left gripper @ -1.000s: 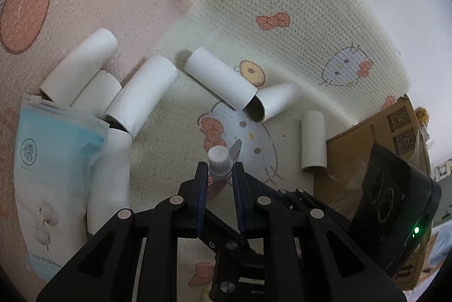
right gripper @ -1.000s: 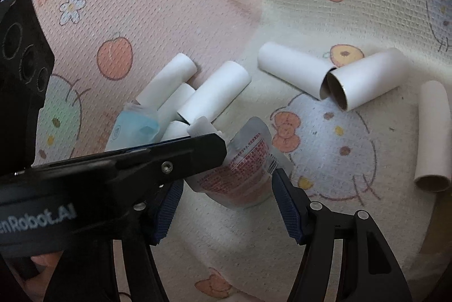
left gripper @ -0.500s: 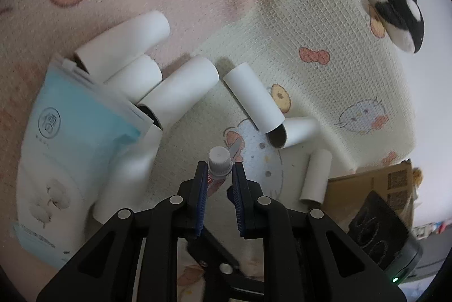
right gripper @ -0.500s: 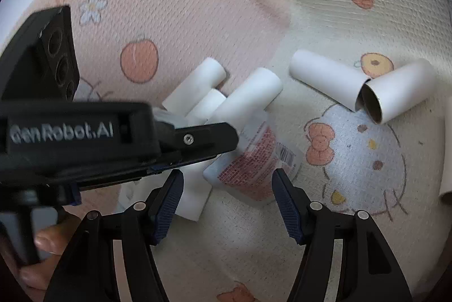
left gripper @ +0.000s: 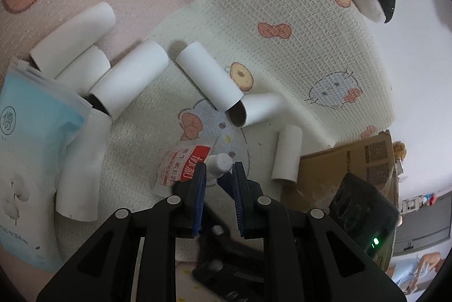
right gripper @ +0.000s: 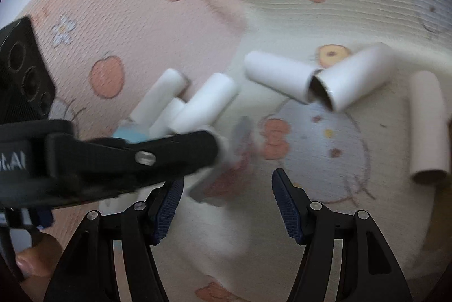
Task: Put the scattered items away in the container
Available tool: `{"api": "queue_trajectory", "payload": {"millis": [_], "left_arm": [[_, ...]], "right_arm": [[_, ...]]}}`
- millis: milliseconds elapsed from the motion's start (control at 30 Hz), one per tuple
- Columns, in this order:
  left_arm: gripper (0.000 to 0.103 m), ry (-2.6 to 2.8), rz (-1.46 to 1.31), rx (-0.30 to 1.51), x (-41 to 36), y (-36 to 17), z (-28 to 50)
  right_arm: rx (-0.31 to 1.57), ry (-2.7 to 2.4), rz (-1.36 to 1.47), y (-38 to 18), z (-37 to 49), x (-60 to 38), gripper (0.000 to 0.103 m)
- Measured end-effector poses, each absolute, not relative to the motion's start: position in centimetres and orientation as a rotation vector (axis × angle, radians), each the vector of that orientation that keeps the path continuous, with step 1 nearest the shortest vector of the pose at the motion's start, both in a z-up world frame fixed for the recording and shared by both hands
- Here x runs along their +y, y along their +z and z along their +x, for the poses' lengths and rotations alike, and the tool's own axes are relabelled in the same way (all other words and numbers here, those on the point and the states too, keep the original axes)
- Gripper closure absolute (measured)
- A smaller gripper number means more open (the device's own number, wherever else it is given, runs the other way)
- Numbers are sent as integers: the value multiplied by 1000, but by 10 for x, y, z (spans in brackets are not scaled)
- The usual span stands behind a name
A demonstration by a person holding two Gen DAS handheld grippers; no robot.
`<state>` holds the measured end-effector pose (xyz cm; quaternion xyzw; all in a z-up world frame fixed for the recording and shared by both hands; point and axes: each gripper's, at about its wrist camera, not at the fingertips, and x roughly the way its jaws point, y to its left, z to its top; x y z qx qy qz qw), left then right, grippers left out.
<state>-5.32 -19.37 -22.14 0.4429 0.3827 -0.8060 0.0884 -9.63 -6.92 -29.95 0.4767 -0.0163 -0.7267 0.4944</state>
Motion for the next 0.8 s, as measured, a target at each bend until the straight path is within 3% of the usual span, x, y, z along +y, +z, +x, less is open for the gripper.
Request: {"api": "queue_trajectory", "payload": {"millis": [367,500,633,800], "left_arm": [[82,-2358,1300,1025,-206,-226,-47],[68,-2370,1295,904,-212,-225,-40],[65,-2385,1211,758,-222,-214,-24],[65,-2362,1172,789,-247,-211,-7]], "right_arm": [[-22,-1972,1213,-296,-112,-49,41],[-58,-1905,1130,-284,-105,-50,41],[-39,-1853,1117,-282,-93,-60,41],[-25,-1790,1157,-290,-85,-79,41]]}}
